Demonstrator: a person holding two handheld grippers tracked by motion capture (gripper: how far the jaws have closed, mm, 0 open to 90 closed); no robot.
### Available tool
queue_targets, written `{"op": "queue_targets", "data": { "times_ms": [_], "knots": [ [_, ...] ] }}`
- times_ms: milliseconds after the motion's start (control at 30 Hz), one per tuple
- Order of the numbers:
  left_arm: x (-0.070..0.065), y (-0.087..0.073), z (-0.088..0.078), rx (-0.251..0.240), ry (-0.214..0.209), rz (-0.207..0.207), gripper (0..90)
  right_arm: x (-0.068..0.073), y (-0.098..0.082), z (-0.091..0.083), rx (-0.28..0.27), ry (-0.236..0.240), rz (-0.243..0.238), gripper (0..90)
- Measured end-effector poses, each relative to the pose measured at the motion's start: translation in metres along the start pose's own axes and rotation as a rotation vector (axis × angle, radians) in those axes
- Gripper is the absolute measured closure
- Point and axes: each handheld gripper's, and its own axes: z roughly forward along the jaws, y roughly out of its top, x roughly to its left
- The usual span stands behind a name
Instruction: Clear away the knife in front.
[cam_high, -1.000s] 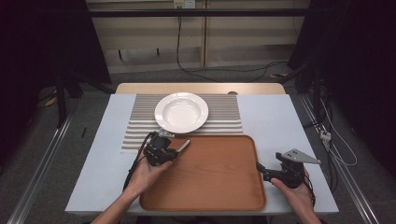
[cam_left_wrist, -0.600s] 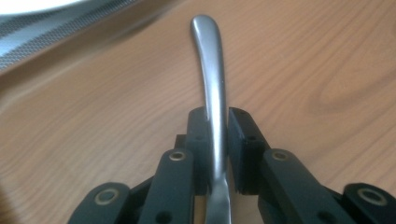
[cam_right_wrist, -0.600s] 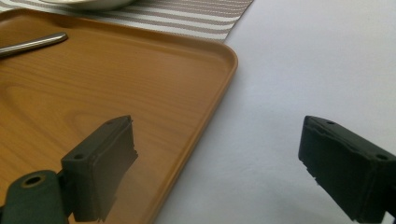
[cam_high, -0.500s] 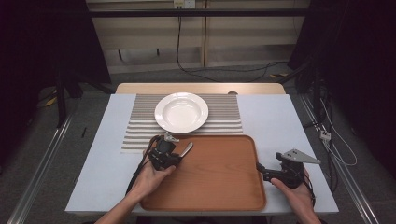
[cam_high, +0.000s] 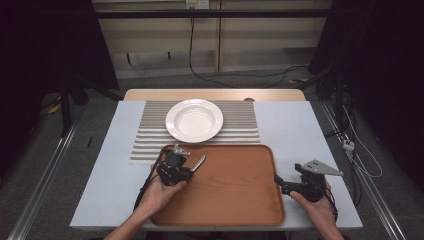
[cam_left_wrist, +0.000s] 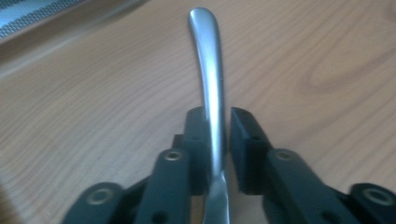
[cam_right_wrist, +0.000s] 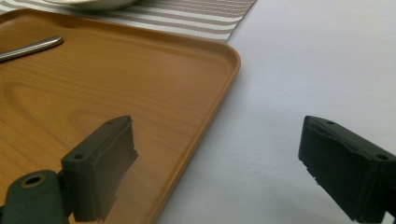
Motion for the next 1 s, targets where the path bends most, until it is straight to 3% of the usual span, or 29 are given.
{"op": "queue_targets", "data": {
  "times_ms": [133, 233, 367, 433, 533, 600, 733, 900, 933, 1000],
  "knots": [
    [0.005, 0.001, -0.002, -0.01, -0.026, 0.03, 66.1, 0.0, 0.0, 0.001, 0.001, 0.003, 0.004, 10.5],
    [0.009, 0.003, -0.004, -0.037, 0.016, 0.039, 50.0, -0.002, -0.001, 0.001, 0.003, 0.005, 0.01, 10.5],
    [0.012, 0.004, -0.001, -0.066, 0.022, 0.039, 31.1, -0.002, -0.001, 0.001, 0.0, 0.005, 0.013, 10.5],
    [0.013, 0.004, 0.0, -0.072, 0.014, 0.038, 27.8, -0.002, -0.001, 0.001, 0.0, 0.005, 0.013, 10.5],
    [0.013, 0.006, -0.002, -0.099, 0.024, 0.07, 22.6, -0.001, 0.0, 0.0, 0.0, 0.008, 0.009, 10.5],
    [0.012, 0.007, -0.004, -0.109, 0.01, 0.067, 21.4, -0.001, 0.0, 0.001, -0.002, 0.007, 0.004, 10.5],
    [0.005, 0.006, -0.009, -0.126, -0.004, 0.111, 16.4, -0.001, 0.0, 0.001, -0.001, 0.007, 0.0, 10.5],
    [-0.003, 0.004, -0.008, -0.142, -0.074, 0.153, 30.7, -0.001, 0.0, 0.0, 0.001, 0.004, 0.003, 10.5],
    [-0.005, 0.004, -0.008, -0.144, -0.055, 0.162, 34.8, -0.001, 0.0, 0.0, 0.0, 0.003, 0.002, 10.5],
    [-0.005, 0.004, -0.008, -0.149, -0.06, 0.171, 44.5, -0.001, 0.0, 0.0, -0.001, 0.003, 0.002, 10.4]
  ]
}}
